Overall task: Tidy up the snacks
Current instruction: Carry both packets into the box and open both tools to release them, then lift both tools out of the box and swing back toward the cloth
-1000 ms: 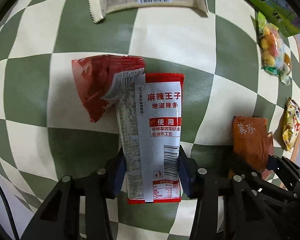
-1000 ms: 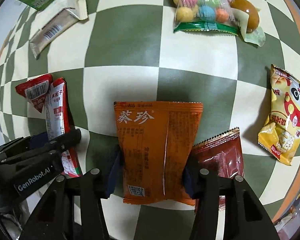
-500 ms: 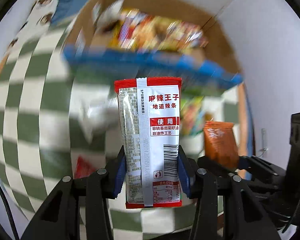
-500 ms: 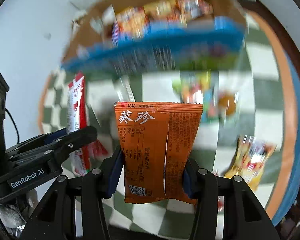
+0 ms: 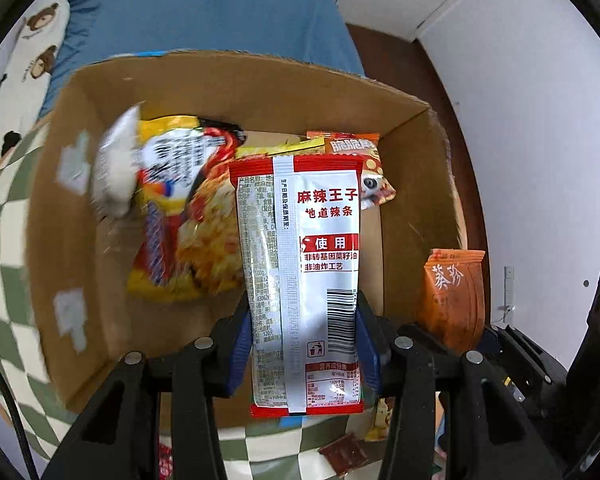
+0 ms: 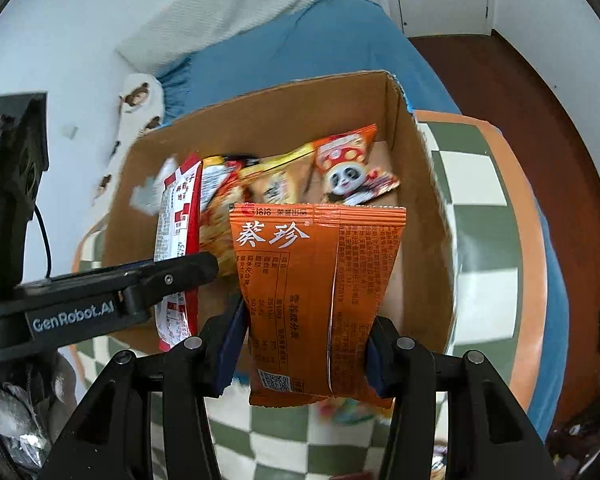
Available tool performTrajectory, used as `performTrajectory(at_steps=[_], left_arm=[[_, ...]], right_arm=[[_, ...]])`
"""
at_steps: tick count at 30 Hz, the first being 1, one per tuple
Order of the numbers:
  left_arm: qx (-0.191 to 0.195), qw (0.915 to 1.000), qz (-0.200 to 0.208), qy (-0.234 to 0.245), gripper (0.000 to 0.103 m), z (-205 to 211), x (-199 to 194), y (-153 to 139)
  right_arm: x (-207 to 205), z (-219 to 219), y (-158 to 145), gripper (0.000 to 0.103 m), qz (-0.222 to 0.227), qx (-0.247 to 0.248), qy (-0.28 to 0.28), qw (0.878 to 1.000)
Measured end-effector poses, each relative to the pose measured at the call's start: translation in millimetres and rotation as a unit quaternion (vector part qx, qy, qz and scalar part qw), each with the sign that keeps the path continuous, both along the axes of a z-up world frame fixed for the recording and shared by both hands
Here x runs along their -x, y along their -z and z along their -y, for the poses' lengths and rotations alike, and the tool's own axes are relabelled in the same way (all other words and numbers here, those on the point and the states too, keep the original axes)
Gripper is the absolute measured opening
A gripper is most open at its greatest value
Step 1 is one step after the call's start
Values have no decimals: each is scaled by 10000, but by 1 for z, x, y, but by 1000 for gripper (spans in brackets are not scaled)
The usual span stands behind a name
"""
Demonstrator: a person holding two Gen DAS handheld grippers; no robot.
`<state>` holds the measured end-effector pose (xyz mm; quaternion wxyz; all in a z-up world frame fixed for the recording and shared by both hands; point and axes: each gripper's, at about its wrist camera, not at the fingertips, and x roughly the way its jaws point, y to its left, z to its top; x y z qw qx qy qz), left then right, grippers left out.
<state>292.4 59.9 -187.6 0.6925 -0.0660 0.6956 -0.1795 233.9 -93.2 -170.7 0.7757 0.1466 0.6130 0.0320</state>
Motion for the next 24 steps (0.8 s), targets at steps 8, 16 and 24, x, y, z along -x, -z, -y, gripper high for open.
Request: performTrajectory(at_steps=[8,16,24], left_arm=[[-278,9979,-565,141,45,24,-18,43],[-372,9977,-573,43,77,15,-11,51],[-545,9984,-69,-114,77,-9,-1,12]], right_arm=[[-21,8,48,56,-634,51,-194,9978],[-17,13,62,85,-812,153,-191,9964],[-7,7,48,96,-658,371,-186,9970]])
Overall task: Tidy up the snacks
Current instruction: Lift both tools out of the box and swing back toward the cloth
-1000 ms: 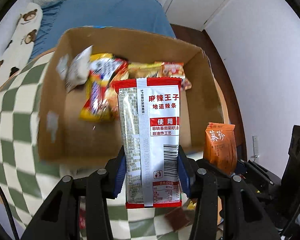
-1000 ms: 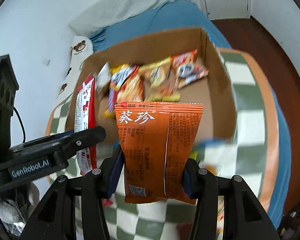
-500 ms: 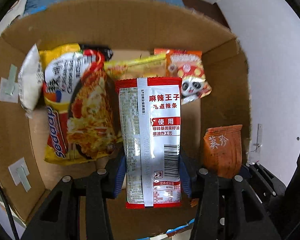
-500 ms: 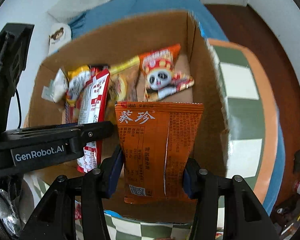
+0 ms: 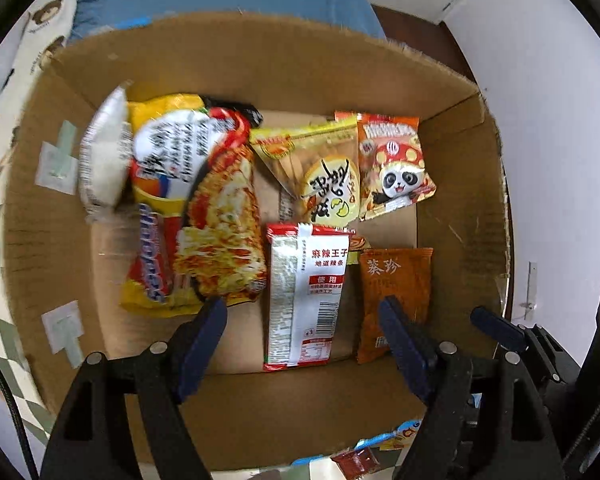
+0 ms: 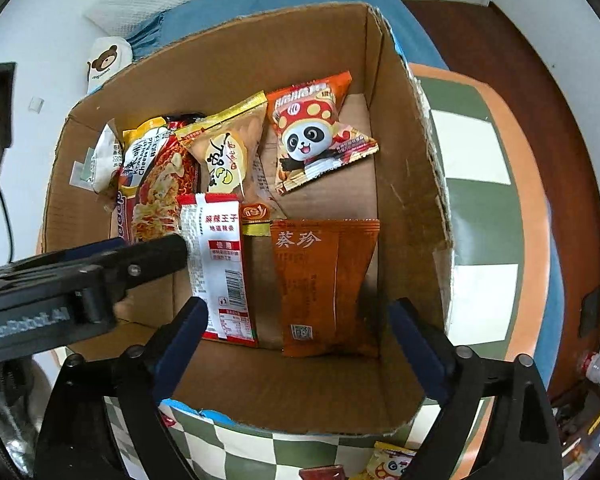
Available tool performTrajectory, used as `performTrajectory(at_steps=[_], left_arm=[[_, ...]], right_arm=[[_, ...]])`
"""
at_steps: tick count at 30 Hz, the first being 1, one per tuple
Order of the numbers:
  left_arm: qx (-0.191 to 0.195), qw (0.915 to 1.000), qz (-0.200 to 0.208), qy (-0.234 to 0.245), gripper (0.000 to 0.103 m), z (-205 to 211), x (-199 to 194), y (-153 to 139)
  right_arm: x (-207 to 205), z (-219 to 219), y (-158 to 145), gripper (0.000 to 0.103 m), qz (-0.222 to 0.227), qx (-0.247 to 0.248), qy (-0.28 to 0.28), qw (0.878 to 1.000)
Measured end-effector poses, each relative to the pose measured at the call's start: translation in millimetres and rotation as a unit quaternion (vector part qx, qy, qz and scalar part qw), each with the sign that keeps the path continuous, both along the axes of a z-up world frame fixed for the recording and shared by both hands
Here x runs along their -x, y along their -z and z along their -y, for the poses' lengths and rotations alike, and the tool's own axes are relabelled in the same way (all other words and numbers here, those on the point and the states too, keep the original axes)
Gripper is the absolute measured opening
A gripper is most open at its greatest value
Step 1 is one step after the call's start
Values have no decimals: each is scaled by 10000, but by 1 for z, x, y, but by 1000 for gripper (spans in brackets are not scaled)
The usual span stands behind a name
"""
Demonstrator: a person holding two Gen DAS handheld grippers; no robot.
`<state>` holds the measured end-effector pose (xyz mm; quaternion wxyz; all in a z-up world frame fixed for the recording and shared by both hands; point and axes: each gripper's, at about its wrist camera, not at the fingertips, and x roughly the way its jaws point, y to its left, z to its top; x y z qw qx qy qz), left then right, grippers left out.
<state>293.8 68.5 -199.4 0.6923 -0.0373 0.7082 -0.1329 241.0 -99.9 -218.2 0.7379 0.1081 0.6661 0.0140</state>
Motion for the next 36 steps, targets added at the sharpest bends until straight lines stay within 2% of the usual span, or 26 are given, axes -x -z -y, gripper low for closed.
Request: performTrajectory(at_steps=[2,7,10,20,26,30,33,36], left_arm=[[-90,9997,216,-32,77,-2,-3,-13],[-306,9954,898,-124,77,-20,19,-52],[-338,9924,1165,-193,77,-28,29,-68],[-416,9793,1961,-266,77,-43,84,-114],[-401,9743,2190,-331,77,-48,112,-130],[-416,9743,2177,-409,77,-54,137,-125],[-560,9748,2109,-475,77,-59,158,-108],[-727,9790,1829,-528,77,-65,180,-76]], right_arm=[[4,-2,-8,96,80,48,-14,10000],[16,-7,-34,96,434,225,-1,9988],[27,-8,-50,96,638,252,35,9976],[70,-23,-100,96,1285,283,90,9913],[100,-32,-117,96,1459,211,69,9890],[127,-25,-104,97,1256,92,227,9918],[152,-6,-73,97,893,14,539,9945],[181,26,-27,97,346,0,1060,9938]])
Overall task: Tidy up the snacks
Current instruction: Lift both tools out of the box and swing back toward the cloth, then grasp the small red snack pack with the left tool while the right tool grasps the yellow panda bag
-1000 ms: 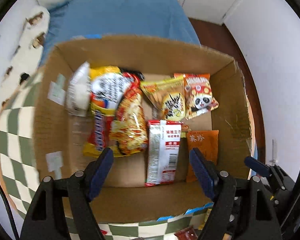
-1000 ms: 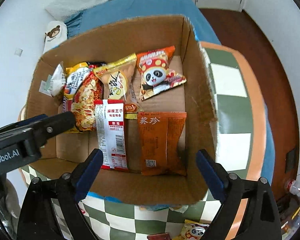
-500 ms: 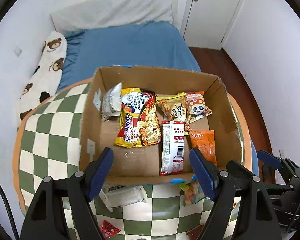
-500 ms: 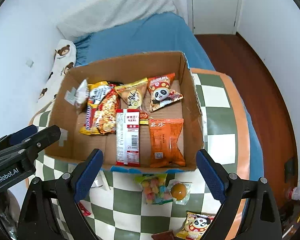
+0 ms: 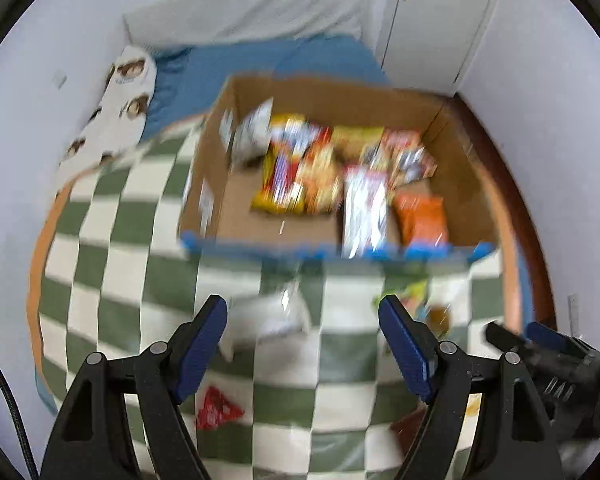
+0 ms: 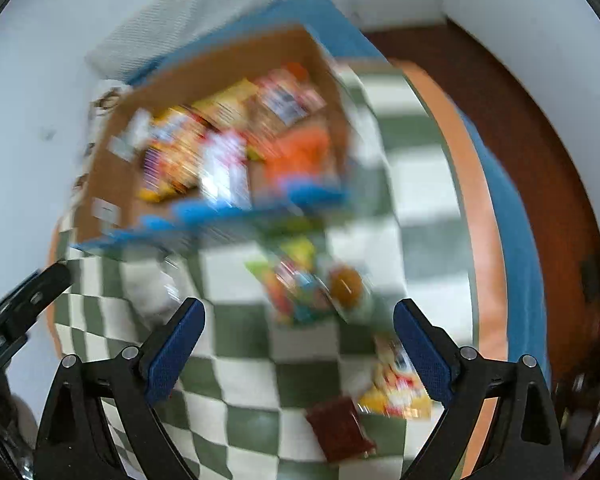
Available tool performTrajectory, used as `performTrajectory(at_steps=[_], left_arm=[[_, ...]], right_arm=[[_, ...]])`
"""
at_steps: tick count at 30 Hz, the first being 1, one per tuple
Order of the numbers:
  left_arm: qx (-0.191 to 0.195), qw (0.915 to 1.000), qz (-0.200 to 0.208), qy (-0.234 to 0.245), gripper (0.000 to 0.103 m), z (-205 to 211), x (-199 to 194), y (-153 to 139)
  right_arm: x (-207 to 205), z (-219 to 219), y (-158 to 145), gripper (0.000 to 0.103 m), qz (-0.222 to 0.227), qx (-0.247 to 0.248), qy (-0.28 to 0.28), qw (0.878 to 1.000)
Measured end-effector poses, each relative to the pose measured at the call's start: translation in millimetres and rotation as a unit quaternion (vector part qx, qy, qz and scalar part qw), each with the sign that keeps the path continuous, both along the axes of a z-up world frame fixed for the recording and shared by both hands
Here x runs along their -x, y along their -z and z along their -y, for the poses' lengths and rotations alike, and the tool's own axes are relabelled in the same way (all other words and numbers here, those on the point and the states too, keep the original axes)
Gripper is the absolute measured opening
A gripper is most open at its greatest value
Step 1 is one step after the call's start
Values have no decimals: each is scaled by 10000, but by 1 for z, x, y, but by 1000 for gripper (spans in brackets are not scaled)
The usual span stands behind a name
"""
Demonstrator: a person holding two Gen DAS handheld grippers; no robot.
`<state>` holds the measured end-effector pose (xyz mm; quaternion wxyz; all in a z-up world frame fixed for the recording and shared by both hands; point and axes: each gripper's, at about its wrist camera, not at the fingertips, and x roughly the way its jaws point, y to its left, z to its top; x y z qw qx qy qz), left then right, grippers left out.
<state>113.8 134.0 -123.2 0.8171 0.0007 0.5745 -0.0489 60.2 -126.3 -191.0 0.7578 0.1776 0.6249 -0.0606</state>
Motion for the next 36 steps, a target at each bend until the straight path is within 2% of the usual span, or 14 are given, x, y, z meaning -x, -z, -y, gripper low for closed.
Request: performTrajectory(at_steps=[3,6,9,12,13,15,18,21,25,31,32,34,36], left_arm=[[-91,9986,-498,-162,77,-10,19,46],[-195,9951,-906,-357,77,-20,34,85],[-272,9912,-1172,-548,77,-30,46,112],[-274,9864,-1429,-765,77,-45,59,135],[-269,9847,-1500,-850,77,-51,63,140],[-223,9818,-1585,-1018,77,-66,70,145],[-132,9772,-1584,-1406,77,-98,80,143],[120,9688,-1638,-1855,77,-133,85,142],[447,9575,-1777,-2227,77,-160,81,150],[986,9357,-2525,-2256,77,-162,77,193],[1021,9359,-2576,-2176,77,-159,78,198],[822,9403,-2661,-1957,77,-148,80,207],[777,9431,-2657,-1845,77,-140,82,213]], right_arm=[[25,27,43,97,-468,22,425,9980],[42,41,77,97,-812,73,619,9948],[50,44,105,97,-1078,121,640,9920],[53,36,121,96,-1144,238,528,9917],[53,33,123,94,-1090,263,482,9925],[51,21,124,72,-1014,437,277,9935],[47,-3,121,64,-839,576,-122,9947],[42,-30,117,58,-703,576,-486,9947],[37,-68,117,58,-655,384,-923,9928],[42,-96,122,58,-806,84,-1236,9890],[43,-98,123,59,-845,44,-1250,9885],[45,-96,126,61,-928,-80,-1225,9881],[52,-92,131,63,-971,-147,-1155,9884]])
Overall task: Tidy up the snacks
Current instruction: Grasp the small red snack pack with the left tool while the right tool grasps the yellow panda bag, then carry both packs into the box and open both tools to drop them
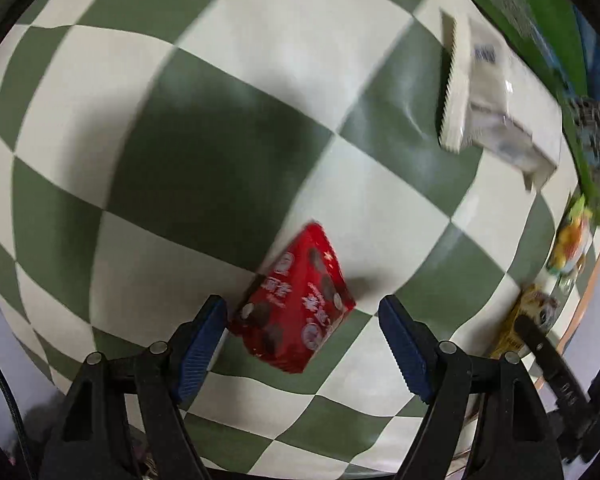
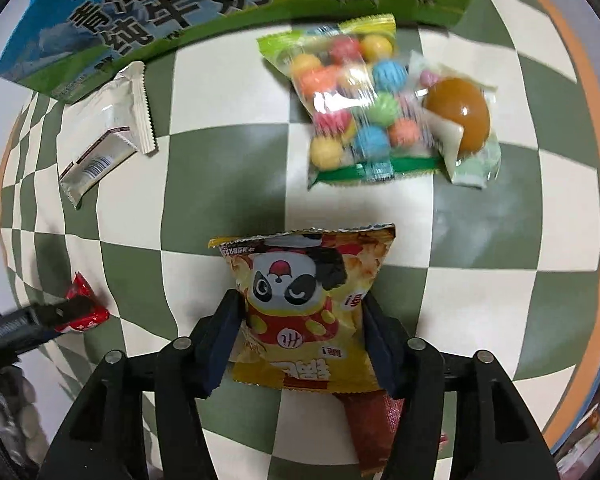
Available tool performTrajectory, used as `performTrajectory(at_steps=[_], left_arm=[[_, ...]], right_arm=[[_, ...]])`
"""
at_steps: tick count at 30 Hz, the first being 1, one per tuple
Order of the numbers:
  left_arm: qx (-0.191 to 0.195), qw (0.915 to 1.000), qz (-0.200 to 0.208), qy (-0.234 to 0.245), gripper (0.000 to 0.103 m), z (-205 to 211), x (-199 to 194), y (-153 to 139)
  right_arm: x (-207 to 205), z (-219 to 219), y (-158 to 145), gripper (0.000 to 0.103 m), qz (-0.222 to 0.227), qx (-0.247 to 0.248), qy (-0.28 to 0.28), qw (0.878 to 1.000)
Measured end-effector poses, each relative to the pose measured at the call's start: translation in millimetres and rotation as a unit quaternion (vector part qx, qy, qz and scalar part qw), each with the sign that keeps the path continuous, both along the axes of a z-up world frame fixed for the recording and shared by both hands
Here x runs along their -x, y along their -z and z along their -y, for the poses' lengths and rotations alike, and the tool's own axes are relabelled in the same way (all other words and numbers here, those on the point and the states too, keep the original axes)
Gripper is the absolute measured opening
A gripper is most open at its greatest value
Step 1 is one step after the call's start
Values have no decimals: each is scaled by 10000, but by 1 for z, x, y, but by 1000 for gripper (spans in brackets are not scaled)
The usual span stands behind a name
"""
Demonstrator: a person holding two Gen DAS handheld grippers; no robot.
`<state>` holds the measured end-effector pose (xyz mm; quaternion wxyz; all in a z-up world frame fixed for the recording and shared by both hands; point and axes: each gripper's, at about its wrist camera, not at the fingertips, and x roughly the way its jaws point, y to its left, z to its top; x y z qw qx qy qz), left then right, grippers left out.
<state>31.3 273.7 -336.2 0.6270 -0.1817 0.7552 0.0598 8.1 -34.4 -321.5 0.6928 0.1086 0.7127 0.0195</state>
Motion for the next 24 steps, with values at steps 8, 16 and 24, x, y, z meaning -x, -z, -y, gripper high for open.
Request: performTrajectory(at_steps=[8,16,24], left_arm=[[-284,9986,270,354,44,26,5,-5],[-220,9969,426,628,42,70,8,-20],[345,9913,1027,752,42,115,-9,-81]], right_arm=[[10,22,7,65,-43,-122,190,9997],[2,-16,13,54,84,-101,83,9999],[0,10,-29,51,369,-677,177,9969]])
